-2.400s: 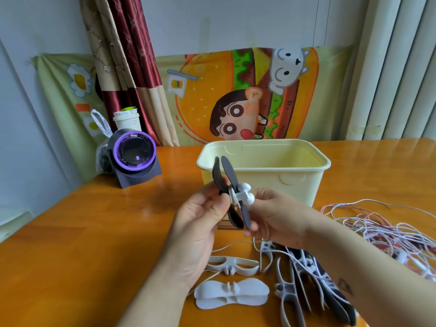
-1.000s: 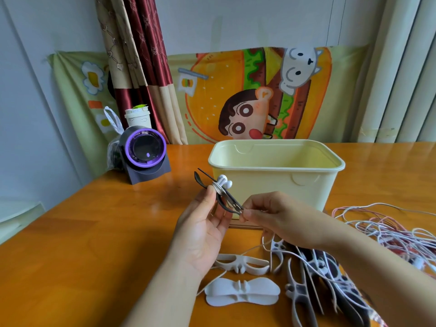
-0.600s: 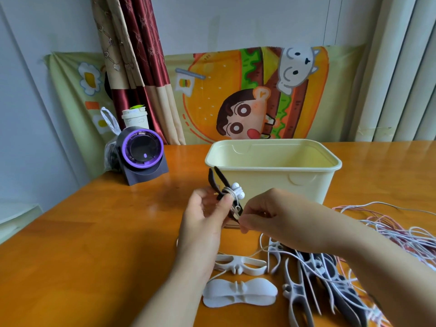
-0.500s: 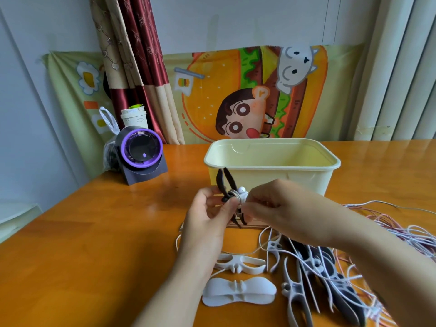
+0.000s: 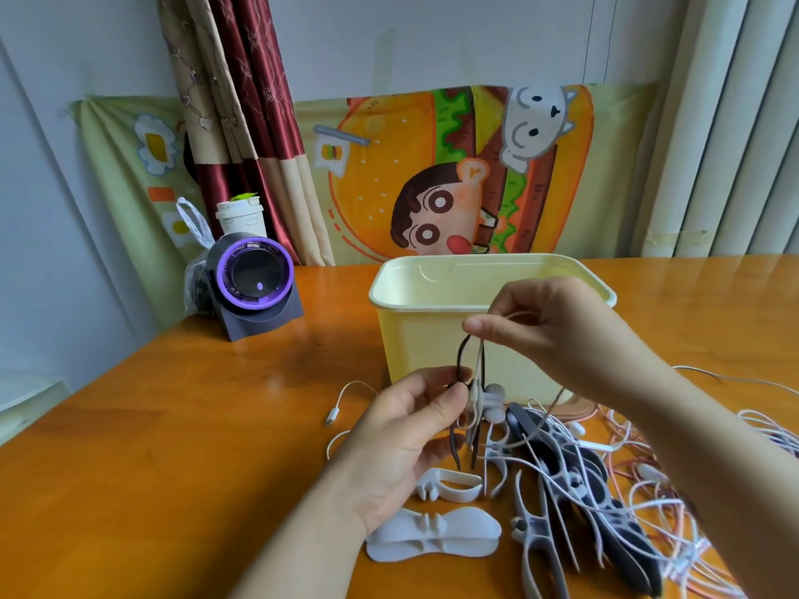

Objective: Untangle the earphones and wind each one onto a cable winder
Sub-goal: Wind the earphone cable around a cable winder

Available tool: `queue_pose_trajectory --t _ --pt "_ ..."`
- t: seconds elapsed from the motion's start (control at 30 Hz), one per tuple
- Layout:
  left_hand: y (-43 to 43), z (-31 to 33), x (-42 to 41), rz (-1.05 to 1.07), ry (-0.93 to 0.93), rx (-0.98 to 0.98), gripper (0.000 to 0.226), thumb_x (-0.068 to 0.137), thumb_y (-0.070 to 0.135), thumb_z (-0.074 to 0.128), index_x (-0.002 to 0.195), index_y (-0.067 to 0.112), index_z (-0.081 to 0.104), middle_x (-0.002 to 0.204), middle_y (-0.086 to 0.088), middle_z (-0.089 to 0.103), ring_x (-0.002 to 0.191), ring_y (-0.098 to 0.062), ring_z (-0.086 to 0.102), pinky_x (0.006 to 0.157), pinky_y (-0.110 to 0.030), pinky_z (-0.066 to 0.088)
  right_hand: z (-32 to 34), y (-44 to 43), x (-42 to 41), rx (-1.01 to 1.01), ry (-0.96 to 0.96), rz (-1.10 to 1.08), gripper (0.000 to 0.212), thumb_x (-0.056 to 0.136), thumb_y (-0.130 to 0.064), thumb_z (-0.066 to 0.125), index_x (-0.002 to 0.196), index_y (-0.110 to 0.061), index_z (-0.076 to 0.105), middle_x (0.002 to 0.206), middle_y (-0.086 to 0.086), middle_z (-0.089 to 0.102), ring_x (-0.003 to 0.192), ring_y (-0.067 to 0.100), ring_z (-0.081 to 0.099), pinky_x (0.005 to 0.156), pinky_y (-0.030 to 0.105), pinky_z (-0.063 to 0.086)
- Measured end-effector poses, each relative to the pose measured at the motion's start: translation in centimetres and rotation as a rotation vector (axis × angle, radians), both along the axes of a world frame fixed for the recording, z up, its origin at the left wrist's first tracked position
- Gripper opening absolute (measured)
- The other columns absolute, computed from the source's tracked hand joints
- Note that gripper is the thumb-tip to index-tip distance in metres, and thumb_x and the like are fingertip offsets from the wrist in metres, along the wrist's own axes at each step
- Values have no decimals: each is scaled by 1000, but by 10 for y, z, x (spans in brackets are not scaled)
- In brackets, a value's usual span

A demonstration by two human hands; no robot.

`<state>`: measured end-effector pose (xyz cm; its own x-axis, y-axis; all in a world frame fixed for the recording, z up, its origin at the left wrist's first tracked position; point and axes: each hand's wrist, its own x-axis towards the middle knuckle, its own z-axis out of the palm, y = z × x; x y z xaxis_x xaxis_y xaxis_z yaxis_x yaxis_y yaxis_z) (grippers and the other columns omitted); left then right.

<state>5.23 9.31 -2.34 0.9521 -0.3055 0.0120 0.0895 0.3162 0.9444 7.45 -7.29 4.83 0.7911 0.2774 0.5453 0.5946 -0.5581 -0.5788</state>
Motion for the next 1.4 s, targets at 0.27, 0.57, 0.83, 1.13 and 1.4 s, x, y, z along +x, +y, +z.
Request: queue_pose_trajectory --t 0.27,0.57,0.83,1.13,1.4 --pt "-1 6 -6 -83 -33 -52 26 77 16 69 102 9 71 88 -7 69 74 -14 62 61 -22 54 -17 0 18 262 176 13 41 64 -53 61 58 -14 54 52 0 47 51 11 47 52 20 40" --pt "4 12 0 46 13 -400 55 62 18 86 112 1 68 114 -21 69 93 -25 68 71 -30 60 -57 25 21 297 485 126 43 83 -38 61 72 3 56 64 10 52 60 17 47 61 33 41" --pt "14 10 11 323 29 -425 38 76 16 60 111 5 67 106 -11 74 87 -15 70 80 -27 58 -49 30 8 -116 384 104 22 96 -33 52 78 -23 59 55 -7 48 48 3 47 48 12 37" --pt "17 -1 19 486 38 -288 18 89 11 59 104 5 69 90 -4 73 78 -9 64 68 -24 49 -30 27 -10 -454 247 172 24 97 -29 50 107 -24 71 84 -1 70 63 9 55 60 18 42" --pt "11 -4 15 456 -147 51 19 92 14 61 110 13 67 104 -7 74 94 -18 71 75 -27 53 -8 22 -22 -496 10 123 20 94 -29 53 95 -22 72 92 -6 57 77 7 52 69 20 41"
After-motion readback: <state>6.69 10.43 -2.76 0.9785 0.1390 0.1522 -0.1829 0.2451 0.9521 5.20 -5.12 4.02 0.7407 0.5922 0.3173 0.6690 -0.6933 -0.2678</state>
